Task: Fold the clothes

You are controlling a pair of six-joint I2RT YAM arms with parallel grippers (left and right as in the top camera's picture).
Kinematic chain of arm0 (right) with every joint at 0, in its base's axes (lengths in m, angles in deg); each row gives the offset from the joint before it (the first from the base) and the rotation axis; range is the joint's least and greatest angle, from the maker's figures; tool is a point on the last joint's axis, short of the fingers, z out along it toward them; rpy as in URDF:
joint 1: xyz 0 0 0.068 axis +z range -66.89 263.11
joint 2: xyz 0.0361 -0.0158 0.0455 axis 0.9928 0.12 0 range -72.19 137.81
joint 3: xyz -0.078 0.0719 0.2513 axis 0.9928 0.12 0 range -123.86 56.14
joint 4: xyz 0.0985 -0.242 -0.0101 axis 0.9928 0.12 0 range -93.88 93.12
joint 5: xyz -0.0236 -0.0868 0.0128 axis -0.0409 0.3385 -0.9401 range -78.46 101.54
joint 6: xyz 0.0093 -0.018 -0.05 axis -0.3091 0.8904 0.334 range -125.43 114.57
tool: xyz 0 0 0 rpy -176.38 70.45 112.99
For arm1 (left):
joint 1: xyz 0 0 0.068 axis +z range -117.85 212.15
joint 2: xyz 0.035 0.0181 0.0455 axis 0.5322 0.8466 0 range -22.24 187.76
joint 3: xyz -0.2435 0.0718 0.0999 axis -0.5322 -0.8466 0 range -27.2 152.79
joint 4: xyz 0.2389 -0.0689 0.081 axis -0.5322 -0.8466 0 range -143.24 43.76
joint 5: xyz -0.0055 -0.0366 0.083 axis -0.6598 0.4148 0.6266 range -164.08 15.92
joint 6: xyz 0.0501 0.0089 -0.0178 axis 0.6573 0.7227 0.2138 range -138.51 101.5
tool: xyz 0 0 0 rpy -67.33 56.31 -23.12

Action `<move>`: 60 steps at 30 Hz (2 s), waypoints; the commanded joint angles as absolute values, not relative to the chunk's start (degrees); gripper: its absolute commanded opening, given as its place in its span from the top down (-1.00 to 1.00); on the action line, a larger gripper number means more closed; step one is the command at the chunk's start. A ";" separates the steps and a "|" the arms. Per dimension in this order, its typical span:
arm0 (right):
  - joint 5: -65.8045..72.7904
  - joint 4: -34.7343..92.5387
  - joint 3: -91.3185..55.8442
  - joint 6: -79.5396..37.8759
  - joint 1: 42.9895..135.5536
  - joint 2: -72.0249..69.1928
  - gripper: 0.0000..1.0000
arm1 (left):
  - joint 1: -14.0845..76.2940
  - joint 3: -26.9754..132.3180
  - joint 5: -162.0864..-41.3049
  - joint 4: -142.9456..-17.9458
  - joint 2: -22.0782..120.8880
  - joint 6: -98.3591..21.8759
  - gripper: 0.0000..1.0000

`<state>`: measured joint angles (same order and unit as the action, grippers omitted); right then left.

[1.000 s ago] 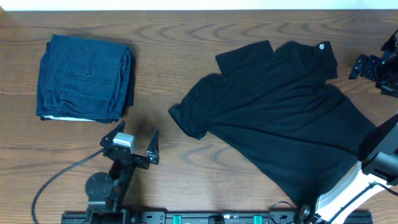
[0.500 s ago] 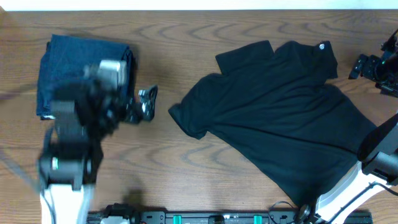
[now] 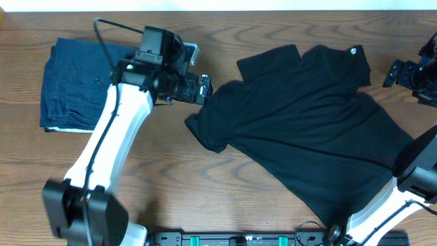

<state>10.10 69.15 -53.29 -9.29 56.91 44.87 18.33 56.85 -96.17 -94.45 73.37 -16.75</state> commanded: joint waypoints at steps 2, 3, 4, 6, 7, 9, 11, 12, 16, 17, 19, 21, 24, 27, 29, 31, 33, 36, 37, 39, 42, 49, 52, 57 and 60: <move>10.48 69.17 -53.51 -9.66 56.65 45.08 -0.98 | 18.31 57.68 -95.97 -94.60 77.06 -15.76 -0.96; 10.48 69.17 -53.51 -9.66 56.65 45.08 -0.99 | 18.31 57.68 -95.97 -94.45 77.90 -15.78 -0.96; 10.48 69.17 -53.51 -9.66 56.65 45.08 -0.99 | 18.29 57.68 -95.99 -94.34 78.66 -16.07 -0.96; 10.48 69.17 -53.51 -9.64 56.65 45.08 -0.99 | 18.29 57.68 -96.25 -94.40 80.15 -16.26 -0.96; 10.48 69.17 -53.51 -9.66 56.65 45.08 -0.99 | 18.18 57.65 -96.65 -94.45 80.89 -16.20 -0.95; 10.48 69.17 -53.51 -9.66 56.65 45.08 -0.99 | 17.98 57.48 -96.65 -94.45 81.96 -16.29 0.52; 10.48 69.17 -53.51 -9.66 56.65 45.08 -0.98 | 17.41 57.39 -96.62 -94.45 82.90 -17.18 0.87; 10.48 69.17 -53.51 -9.66 56.65 45.08 -0.99 | 17.08 57.39 -96.62 -94.42 83.16 -17.49 0.87; 10.48 69.17 -53.51 -9.66 56.65 45.08 -0.99 | 15.20 57.39 -96.56 -94.31 84.61 -18.80 0.88; 10.48 69.17 -53.51 -9.66 56.65 45.08 -0.99 | 14.68 57.39 -96.54 -94.31 85.00 -18.80 0.88; 10.48 69.17 -53.51 -9.64 56.65 45.08 -0.98 | 13.72 57.39 -95.84 -94.18 86.03 -18.89 0.88; 10.48 69.17 -53.51 -9.64 56.65 45.08 -0.99 | 12.97 57.39 -93.28 -94.16 87.12 -20.22 0.88; 10.48 69.17 -53.51 -9.64 56.65 45.08 -0.99 | 12.19 57.39 -89.37 -94.16 89.61 -23.39 0.88; 10.48 69.17 -53.51 -9.66 56.65 45.08 -0.98 | 12.14 57.39 -88.97 -93.79 92.65 -23.56 0.88; 10.48 69.17 -53.51 -9.66 56.65 45.08 -0.98 | 12.25 57.39 -88.95 -93.51 94.35 -23.56 0.88; 10.48 69.17 -53.51 -9.66 56.65 45.08 -0.99 | 12.36 57.39 -88.73 -93.29 95.93 -23.56 0.88; 10.48 69.17 -53.51 -9.66 56.65 45.08 -0.98 | 12.36 57.39 -87.77 -93.29 97.02 -23.63 0.88; 10.48 69.17 -53.51 -9.66 56.65 45.08 -0.99 | 12.36 57.39 -84.84 -93.35 97.74 -24.92 0.88; 10.48 69.17 -53.51 -9.66 56.65 45.08 -0.98 | 12.36 57.35 -83.36 -93.42 97.79 -25.99 0.88; 10.48 69.17 -53.51 -9.66 56.65 45.08 -0.98 | 12.36 57.35 -81.28 -93.66 97.79 -27.63 0.88; 10.48 69.17 -53.51 -9.66 56.65 45.08 -0.98 | 12.36 57.35 -77.54 -94.93 97.79 -31.32 0.88; 10.48 69.17 -53.51 -9.66 56.65 45.08 -0.98 | 12.36 55.84 -76.32 -97.85 97.79 -35.65 0.88; 10.48 69.17 -53.51 -9.66 56.65 45.08 -0.99 | 12.36 53.50 -76.32 -97.29 97.79 -36.61 0.88; 10.48 69.17 -53.51 -9.66 56.65 45.08 -0.99 | 12.36 49.15 -76.30 -95.78 97.79 -36.61 0.88; 10.48 69.17 -53.51 -9.66 56.65 45.08 -0.98 | 12.36 47.84 -76.36 -96.00 97.79 -36.64 0.88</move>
<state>10.10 69.17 -53.29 -9.29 56.91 44.87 12.12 51.58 -78.13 -94.88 95.21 -35.48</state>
